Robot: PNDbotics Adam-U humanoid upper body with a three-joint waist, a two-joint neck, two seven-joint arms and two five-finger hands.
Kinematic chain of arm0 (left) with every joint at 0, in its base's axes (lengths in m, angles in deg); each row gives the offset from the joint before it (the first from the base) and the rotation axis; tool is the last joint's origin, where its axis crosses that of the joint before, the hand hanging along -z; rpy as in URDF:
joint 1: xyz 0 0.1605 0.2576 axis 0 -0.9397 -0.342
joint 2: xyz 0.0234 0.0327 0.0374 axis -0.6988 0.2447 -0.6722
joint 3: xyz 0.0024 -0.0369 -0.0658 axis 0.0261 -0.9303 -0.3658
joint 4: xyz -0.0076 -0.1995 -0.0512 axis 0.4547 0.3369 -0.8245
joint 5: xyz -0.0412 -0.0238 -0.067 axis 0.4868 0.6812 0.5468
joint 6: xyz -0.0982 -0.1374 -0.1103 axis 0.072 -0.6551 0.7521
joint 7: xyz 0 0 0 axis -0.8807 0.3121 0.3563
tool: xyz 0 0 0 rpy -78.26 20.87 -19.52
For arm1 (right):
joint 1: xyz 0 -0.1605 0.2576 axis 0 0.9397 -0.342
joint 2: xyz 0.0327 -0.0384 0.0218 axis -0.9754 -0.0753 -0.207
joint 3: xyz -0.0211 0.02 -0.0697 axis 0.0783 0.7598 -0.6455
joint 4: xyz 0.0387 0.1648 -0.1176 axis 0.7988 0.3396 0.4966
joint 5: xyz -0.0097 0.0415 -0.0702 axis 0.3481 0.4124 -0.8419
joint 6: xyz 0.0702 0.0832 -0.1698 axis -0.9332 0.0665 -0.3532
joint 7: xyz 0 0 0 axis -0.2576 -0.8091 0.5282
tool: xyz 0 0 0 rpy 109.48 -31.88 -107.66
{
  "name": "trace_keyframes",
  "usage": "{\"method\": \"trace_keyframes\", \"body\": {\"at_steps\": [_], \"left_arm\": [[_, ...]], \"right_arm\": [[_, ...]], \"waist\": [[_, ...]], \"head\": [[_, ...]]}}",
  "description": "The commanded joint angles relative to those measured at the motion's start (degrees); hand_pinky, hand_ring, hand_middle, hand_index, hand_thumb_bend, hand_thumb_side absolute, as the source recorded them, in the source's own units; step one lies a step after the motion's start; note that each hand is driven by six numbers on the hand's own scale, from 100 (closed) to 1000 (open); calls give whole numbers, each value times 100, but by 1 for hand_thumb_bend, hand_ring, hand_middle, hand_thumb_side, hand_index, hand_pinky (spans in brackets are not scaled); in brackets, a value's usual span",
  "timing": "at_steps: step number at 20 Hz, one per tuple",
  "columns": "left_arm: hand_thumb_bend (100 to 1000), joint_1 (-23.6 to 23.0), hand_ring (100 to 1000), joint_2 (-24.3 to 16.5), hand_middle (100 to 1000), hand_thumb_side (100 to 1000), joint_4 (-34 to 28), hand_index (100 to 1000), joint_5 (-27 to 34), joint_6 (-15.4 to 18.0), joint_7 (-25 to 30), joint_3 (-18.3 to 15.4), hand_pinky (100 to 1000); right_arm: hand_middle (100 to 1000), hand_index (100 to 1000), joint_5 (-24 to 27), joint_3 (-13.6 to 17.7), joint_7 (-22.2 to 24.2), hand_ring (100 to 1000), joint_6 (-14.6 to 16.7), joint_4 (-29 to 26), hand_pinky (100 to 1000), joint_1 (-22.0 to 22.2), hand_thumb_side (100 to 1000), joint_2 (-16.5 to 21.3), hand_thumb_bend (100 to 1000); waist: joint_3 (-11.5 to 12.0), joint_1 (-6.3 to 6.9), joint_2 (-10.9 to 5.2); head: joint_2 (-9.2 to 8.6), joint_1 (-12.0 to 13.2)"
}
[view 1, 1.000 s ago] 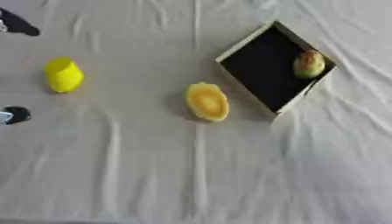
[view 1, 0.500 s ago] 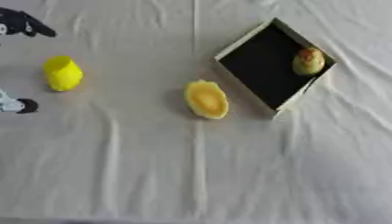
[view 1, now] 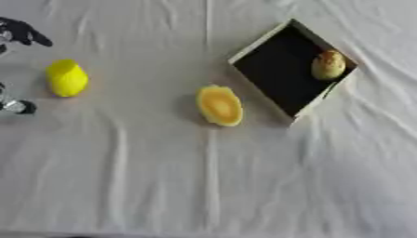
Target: Pick up objects on the table and place them in the box.
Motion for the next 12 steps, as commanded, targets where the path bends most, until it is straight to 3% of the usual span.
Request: {"method": "trace_keyframes", "body": {"at_steps": [1,12], "left_arm": [[667,199,879,55,857,100,448,915,-167,114,1,-44,902],[606,616,868,571,846,108,1264,931,-229,274,-242,-93,889]], "right_arm": [[768,857,56,25,-2,863,-7,-115,881,-47,740,76,100],[767,857,83,14,7,864,-25,-115,882,-64,746,20,100]], "waist": [[2,7,-96],[-32,-24,-10]], "head": [[34,48],[-13,77]]}}
